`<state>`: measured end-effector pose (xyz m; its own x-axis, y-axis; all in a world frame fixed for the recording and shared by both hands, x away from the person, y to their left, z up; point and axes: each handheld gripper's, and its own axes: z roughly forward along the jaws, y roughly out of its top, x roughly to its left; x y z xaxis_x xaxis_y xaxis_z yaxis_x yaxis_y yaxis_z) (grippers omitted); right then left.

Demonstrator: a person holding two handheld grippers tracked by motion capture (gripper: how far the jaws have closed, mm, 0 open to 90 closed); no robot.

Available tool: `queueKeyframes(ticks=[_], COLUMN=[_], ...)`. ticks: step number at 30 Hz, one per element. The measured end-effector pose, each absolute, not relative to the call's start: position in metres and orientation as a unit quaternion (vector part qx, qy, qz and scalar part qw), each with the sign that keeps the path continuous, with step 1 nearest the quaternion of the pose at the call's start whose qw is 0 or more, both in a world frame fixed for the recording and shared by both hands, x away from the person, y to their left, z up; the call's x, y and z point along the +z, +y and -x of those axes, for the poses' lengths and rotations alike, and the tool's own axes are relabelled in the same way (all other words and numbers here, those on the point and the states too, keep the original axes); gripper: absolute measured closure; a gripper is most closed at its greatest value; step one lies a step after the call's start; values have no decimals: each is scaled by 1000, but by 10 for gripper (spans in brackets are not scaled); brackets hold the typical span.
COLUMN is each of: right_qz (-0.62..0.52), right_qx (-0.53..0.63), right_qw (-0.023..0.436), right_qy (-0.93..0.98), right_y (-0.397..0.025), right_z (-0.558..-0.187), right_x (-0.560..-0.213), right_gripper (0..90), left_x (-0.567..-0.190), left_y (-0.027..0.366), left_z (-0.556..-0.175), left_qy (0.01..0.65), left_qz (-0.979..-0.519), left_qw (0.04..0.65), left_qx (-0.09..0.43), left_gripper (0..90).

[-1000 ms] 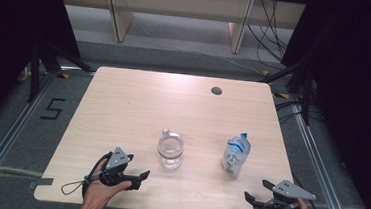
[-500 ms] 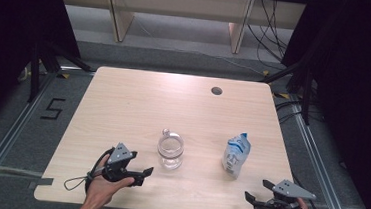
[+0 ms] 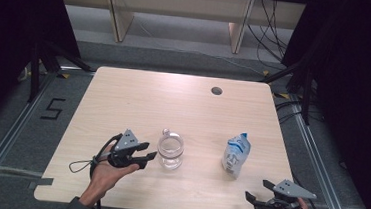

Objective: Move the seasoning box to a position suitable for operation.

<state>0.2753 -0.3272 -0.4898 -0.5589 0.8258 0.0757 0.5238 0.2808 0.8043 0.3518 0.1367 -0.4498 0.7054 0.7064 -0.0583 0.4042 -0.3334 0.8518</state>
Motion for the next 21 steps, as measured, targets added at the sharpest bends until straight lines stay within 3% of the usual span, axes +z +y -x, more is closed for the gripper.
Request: queueKeyframes(ticks=[11, 21], right_qz=[-446, -429], right_qx=[411, 412], right_qw=[168, 173], right_qy=[777, 785], right_y=[-320, -320], right_z=[-275, -278], right_x=[-488, -489], right_gripper=[208, 210], left_x=[-418, -410], left_y=[130, 111], left_z=[-386, -411], left_qy=[348, 334], left_qz=[-790, -809], left_qw=[471, 450], left_qx=[182, 177], left_gripper=[860, 895])
